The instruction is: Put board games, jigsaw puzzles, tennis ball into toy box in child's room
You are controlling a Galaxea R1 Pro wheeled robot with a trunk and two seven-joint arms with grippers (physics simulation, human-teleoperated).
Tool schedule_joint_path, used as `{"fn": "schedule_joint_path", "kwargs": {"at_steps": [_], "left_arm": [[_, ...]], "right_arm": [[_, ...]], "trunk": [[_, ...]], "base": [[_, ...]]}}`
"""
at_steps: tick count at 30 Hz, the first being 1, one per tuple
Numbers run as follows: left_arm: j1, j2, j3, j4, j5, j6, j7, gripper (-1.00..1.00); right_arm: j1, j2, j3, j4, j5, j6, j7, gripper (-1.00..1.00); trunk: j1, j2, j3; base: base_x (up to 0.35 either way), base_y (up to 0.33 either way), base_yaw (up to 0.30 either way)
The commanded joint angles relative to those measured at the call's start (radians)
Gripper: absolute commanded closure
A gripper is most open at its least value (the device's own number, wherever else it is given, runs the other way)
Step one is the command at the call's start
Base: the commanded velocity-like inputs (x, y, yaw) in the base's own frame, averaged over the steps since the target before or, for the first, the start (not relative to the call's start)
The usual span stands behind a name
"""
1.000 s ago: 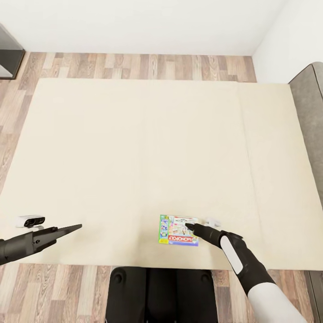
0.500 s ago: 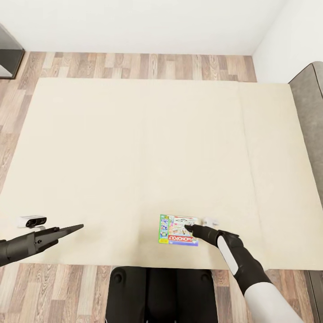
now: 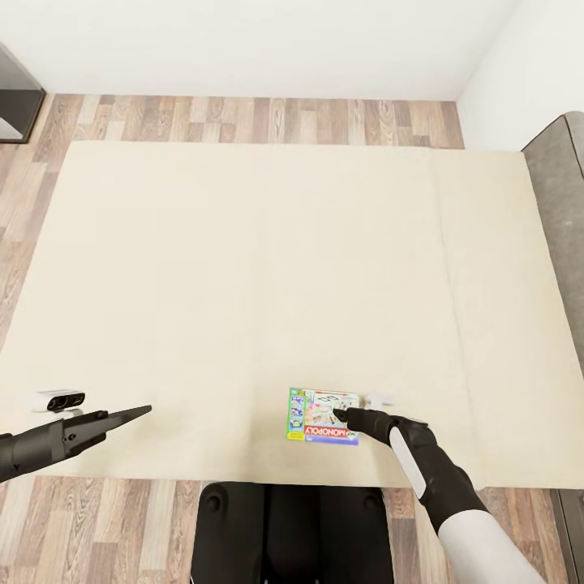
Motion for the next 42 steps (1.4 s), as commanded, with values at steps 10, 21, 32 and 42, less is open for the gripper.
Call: {"fn": "schedule_joint_path", "kwargs": {"at_steps": [10, 21, 32, 42], "left_arm": [[-0.001, 0.0, -0.001, 0.0, 0.0, 0.01, -0.004, -1.0], [-0.001, -0.001, -0.001, 0.0, 0.0, 0.01, -0.004, -1.0], [-0.001, 0.0, -0.001, 0.0, 0.0, 0.01, -0.004, -1.0], [-0.001, -0.001, -0.001, 0.0, 0.0, 0.01, -0.004, -1.0]], "right_arm": [[0.0, 0.001, 0.0, 0.017, -0.037, -0.005, 0.004, -1.0], [0.0, 0.001, 0.0, 0.017, -0.103, -0.004, 0.005, -1.0], [0.0, 0.001, 0.0, 0.017, -0.147, -0.004, 0.005, -1.0], [0.0, 0.001, 0.0, 0.017, -0.147, -0.004, 0.005, -1.0]], "trunk": [[0.001, -0.001, 0.011], [0.001, -0.001, 0.013], [0.001, -0.001, 0.018], [0.001, -0.001, 0.019]], "base": [[0.0, 0.0, 0.0], [0.0, 0.0, 0.0], [0.0, 0.0, 0.0], [0.0, 0.0, 0.0]]}}
